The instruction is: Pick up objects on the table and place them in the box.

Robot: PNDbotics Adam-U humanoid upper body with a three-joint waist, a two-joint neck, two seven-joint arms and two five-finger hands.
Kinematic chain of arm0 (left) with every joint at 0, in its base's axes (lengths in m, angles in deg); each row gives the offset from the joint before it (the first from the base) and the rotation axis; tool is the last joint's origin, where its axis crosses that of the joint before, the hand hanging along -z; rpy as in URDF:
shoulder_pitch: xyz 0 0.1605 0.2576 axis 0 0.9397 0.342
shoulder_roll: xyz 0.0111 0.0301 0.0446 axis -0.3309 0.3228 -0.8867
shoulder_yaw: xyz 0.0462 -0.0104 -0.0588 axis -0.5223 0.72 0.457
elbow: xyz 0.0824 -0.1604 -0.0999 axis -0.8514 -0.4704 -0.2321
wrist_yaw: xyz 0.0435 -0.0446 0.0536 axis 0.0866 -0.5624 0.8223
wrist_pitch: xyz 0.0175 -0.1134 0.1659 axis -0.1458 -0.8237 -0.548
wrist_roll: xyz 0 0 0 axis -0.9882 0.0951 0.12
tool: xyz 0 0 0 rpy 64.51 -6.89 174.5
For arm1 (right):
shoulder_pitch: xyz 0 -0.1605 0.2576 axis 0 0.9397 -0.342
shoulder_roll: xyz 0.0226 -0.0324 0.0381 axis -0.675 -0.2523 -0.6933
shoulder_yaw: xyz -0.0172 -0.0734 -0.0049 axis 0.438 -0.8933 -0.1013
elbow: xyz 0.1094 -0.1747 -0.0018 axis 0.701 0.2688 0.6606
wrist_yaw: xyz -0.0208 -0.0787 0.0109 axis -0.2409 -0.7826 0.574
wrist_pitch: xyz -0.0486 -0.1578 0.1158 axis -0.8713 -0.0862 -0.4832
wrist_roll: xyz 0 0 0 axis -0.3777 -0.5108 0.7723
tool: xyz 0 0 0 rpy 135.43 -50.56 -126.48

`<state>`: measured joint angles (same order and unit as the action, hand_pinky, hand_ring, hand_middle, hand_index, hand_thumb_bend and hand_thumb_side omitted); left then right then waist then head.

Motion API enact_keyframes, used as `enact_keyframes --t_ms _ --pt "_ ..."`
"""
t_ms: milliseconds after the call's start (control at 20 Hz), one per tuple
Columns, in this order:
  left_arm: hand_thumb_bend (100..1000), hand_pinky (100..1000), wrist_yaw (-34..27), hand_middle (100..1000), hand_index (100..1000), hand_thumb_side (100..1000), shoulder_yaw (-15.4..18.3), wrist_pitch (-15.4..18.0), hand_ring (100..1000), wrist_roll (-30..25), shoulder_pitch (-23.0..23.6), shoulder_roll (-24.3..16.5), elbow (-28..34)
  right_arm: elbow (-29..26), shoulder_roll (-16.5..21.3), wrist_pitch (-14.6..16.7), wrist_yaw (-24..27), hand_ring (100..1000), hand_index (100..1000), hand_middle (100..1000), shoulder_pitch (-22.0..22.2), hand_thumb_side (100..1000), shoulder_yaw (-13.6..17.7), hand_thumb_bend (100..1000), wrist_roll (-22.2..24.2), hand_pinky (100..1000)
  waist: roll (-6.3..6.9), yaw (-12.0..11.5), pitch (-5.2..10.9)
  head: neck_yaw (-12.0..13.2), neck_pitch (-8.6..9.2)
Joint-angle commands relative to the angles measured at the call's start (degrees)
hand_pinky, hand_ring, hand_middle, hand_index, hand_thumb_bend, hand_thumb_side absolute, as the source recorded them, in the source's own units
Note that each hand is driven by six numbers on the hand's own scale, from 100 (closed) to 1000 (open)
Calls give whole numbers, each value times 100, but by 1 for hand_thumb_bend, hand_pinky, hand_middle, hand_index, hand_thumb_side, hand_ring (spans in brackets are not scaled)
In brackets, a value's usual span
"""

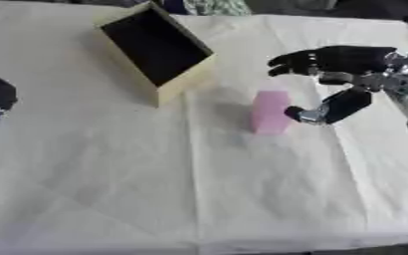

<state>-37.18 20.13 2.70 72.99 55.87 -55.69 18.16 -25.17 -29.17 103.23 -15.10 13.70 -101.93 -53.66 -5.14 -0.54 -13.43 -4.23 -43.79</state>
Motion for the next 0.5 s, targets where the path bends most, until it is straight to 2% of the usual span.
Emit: enact_keyframes --t_ms 50,500 --pt "373 651 -21 450 560 601 -7 -1 509 -10 -57 -131 73 122 51 918 -46 994 1000 995 -130 822 52 204 982 901 25 -2 81 -54 40" --pt "374 651 -24 450 560 601 -8 2 509 -13 -65 -124 78 593 -133 936 -167 992 1000 993 -246 832 84 186 1030 900 36 -7 76 -84 63"
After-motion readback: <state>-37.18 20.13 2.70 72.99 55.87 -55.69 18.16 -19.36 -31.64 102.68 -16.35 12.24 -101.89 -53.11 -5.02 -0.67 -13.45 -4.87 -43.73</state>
